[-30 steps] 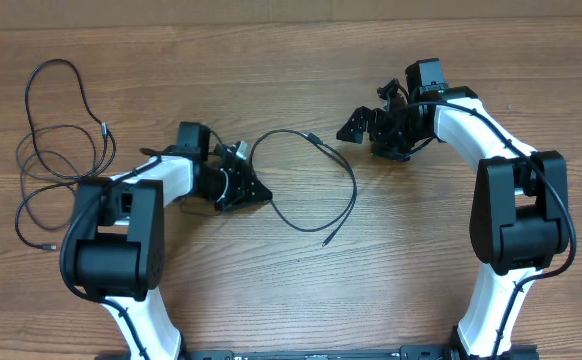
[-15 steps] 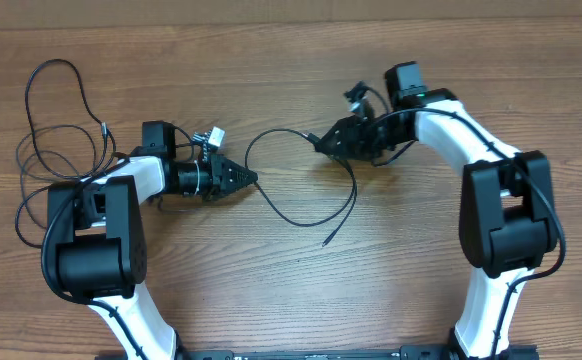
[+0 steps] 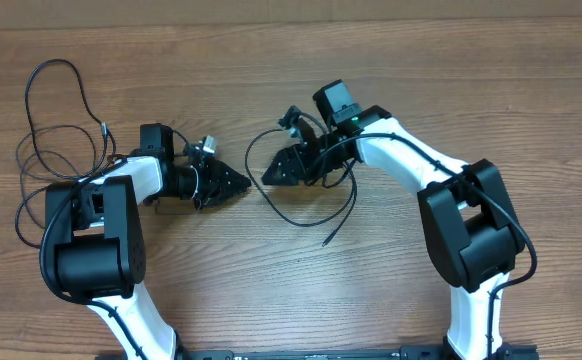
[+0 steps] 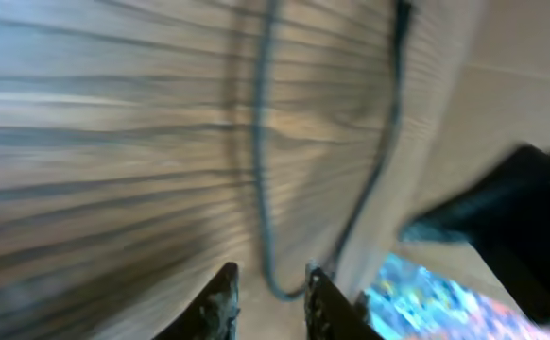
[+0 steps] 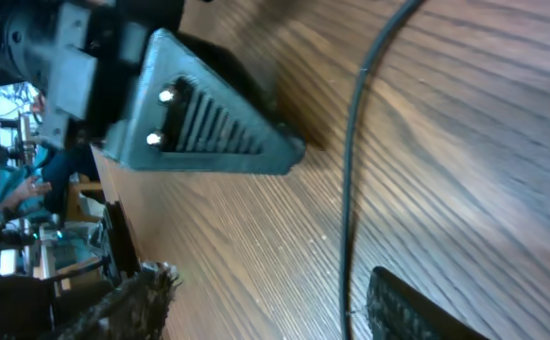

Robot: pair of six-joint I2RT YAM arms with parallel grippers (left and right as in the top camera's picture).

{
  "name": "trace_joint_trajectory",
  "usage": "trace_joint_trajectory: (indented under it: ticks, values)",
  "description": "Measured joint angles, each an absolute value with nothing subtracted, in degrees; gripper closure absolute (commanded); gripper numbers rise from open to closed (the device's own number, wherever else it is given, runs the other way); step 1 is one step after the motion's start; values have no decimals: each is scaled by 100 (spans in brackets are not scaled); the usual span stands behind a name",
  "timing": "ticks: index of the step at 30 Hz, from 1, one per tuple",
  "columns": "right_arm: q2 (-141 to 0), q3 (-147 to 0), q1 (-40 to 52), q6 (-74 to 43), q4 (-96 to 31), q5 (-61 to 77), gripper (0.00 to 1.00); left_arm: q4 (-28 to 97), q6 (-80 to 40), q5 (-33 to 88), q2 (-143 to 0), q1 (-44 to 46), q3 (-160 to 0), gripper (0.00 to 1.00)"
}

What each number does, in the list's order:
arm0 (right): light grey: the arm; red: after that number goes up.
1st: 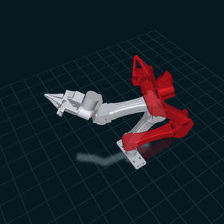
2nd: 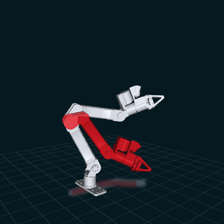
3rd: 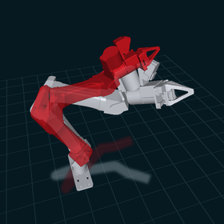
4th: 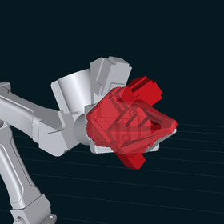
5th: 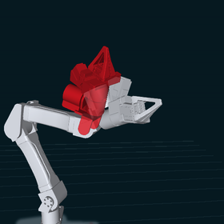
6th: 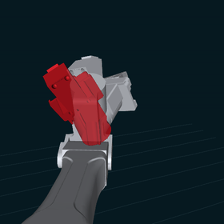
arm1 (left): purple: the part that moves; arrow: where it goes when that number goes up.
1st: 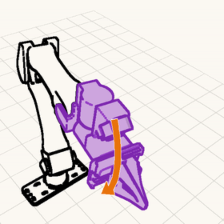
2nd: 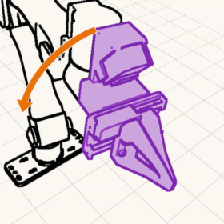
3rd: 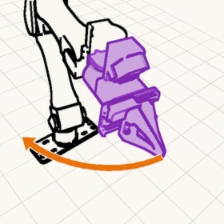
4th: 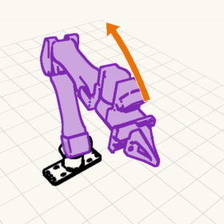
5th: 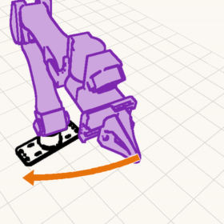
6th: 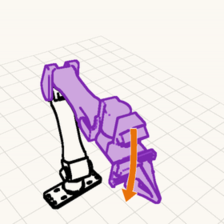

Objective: Untangle cables

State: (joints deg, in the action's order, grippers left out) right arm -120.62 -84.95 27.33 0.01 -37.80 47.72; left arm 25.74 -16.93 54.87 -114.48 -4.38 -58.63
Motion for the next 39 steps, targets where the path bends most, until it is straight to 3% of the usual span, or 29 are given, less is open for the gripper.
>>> trace_joint_trajectory:
  ticks: [4, 11, 18, 20, 22, 25, 28, 32, 39]
  values:
    - [-12062, -8495, 2801, -5, -3664, 4696, 34, 2558, -2091, 5203, -11434, -421, -5872, 53]
    - [-12062, -8495, 2794, -141, -3640, 4388, 34, 2211, -2825, 4897, -11351, -40, -5929, 49]
    - [-12062, -8495, 2783, -532, -3562, 3824, 34, 2119, -3771, 3865, -11150, 663, -6055, 48]
    - [-12062, -8495, 2768, -703, -3557, 3673, 27, 2167, -3898, 3500, -11076, 823, -6084, 48]
    - [-12062, -8495, 2698, -851, -3553, 3535, 20, 2248, -4064, 3114, -11010, 985, -6123, 50]
    - [-12062, -8495, 2639, -1037, -3553, 3430, 15, 2265, -4285, 2681, -10978, 1149, -6163, 62]
    - [-12062, -8495, 2585, -1164, -3581, 3400, 14, 2322, -4449, 2408, -10978, 1203, -6178, 73]
    - [-12062, -8495, 2370, -1286, -3682, 3382, 13, 2414, -4591, 2250, -10978, 1205, -6189, 77]
    - [-12062, -8495, 1984, -1446, -3760, 3326, 5, 2477, -4672, 2049, -10978, 1225, -6182, 96]
